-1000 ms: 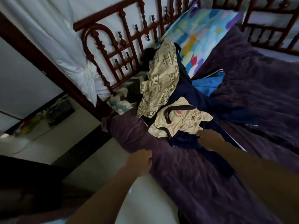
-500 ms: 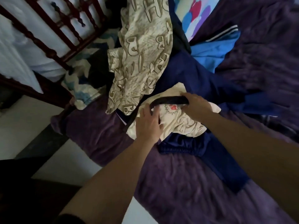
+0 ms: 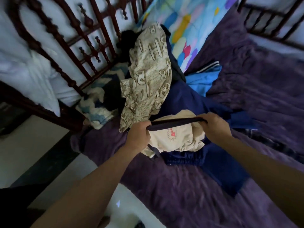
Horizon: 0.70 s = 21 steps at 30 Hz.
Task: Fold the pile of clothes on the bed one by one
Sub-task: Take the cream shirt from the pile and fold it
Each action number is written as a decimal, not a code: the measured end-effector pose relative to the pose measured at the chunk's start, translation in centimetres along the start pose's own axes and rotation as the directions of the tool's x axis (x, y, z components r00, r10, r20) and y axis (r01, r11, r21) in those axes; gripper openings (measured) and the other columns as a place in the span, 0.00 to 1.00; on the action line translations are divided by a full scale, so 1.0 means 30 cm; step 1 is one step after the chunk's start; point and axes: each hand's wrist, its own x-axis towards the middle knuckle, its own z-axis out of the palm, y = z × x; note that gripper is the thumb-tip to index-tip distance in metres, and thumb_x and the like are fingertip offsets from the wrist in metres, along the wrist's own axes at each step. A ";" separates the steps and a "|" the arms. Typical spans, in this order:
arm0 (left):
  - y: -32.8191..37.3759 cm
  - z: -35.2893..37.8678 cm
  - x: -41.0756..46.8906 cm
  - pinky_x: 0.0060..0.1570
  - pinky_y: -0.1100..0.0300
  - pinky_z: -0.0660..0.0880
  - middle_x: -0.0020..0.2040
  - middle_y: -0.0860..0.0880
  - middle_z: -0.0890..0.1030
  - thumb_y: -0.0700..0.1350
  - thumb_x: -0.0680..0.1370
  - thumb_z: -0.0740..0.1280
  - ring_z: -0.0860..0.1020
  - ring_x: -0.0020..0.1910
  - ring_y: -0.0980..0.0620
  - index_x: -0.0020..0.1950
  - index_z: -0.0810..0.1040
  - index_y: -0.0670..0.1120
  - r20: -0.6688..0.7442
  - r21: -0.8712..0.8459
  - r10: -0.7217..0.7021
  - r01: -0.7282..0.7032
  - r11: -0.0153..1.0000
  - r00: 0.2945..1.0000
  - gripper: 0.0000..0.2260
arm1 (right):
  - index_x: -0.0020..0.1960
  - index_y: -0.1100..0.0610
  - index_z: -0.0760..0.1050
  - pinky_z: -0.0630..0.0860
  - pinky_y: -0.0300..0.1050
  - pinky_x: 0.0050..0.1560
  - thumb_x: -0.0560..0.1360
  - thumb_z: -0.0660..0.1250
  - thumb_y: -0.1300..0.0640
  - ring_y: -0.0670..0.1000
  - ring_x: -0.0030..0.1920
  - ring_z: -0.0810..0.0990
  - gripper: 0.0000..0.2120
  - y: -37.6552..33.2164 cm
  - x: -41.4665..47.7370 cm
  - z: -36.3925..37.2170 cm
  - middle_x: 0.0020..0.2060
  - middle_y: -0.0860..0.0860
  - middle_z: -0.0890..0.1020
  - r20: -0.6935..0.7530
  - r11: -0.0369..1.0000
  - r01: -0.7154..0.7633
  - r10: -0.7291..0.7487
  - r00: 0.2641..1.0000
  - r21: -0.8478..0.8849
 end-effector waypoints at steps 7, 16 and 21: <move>0.196 -0.415 -0.075 0.39 0.50 0.70 0.37 0.39 0.79 0.42 0.70 0.55 0.77 0.39 0.44 0.40 0.76 0.34 -0.024 -0.194 0.153 -0.155 0.969 0.988 0.14 | 0.50 0.57 0.80 0.75 0.48 0.45 0.76 0.66 0.61 0.53 0.44 0.79 0.06 -0.282 -0.169 -0.334 0.43 0.53 0.83 -0.223 0.974 0.032 0.018 0.975 0.222; 0.341 -0.847 -0.240 0.30 0.66 0.65 0.31 0.52 0.75 0.50 0.75 0.70 0.72 0.29 0.61 0.36 0.79 0.47 -0.046 -0.123 0.457 -0.460 0.880 0.888 0.10 | 0.47 0.56 0.84 0.68 0.23 0.38 0.71 0.74 0.62 0.30 0.35 0.77 0.05 -0.628 -0.583 -0.735 0.37 0.40 0.81 -0.400 0.946 0.193 -0.076 0.914 0.261; 0.482 -0.972 -0.289 0.40 0.68 0.73 0.42 0.50 0.83 0.46 0.76 0.70 0.78 0.38 0.60 0.42 0.81 0.54 -0.137 -0.470 0.371 -0.390 0.792 0.918 0.04 | 0.42 0.57 0.83 0.69 0.29 0.36 0.70 0.75 0.56 0.38 0.33 0.75 0.05 -0.679 -0.791 -0.928 0.36 0.50 0.82 -0.487 0.962 0.177 -0.055 0.872 0.209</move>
